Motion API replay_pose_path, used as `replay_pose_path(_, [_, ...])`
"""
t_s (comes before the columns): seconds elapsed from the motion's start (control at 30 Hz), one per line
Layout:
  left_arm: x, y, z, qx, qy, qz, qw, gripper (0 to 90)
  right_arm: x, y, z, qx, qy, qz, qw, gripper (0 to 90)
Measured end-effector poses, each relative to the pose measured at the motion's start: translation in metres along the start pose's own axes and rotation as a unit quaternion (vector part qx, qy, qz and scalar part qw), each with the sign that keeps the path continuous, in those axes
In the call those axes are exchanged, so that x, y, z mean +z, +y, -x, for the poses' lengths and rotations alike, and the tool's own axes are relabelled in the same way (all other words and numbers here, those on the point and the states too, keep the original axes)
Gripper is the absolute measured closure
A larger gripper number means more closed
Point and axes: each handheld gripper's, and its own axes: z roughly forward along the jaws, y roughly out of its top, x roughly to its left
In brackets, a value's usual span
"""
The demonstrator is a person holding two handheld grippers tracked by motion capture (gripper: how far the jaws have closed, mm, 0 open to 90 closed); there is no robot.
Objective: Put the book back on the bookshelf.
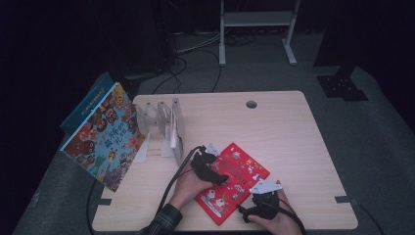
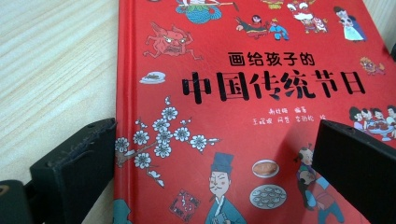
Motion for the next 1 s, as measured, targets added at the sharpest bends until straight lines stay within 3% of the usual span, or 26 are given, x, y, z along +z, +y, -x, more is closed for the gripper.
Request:
replay_pose_path(0.07, [-0.003,0.001,0.0,-0.006,-0.003,0.004,1.0,1.3,0.0,0.0,0.0,0.0,0.0,0.0,1.0,0.0])
replay_pose_path(0.33, [-0.021,0.011,0.002,-0.001,-0.013,0.025,0.9996,1.7,0.0,0.0,0.0,0.001,-0.002,0.0,1.0,0.0])
replay_pose_path(0.47, [-0.032,0.017,0.003,0.006,-0.023,0.023,0.9995,3.3,0.0,0.0,0.0,0.0,0.0,0.0,1.0,0.0])
replay_pose_path(0.57, [-0.041,0.023,0.007,0.013,-0.028,0.031,0.9991,3.5,-0.001,0.0,0.0,0.0,0.0,0.0,1.0,0.0])
replay_pose_path(0.8, [-0.067,0.041,0.021,0.056,-0.032,0.035,0.9973,7.1,-0.001,0.0,0.001,0.001,-0.001,-0.001,1.0,0.0])
replay_pose_path(1.0, [-0.083,0.052,0.028,0.067,-0.057,0.046,0.9951,13.2,0.0,0.0,0.001,0.002,-0.002,-0.001,1.0,0.0])
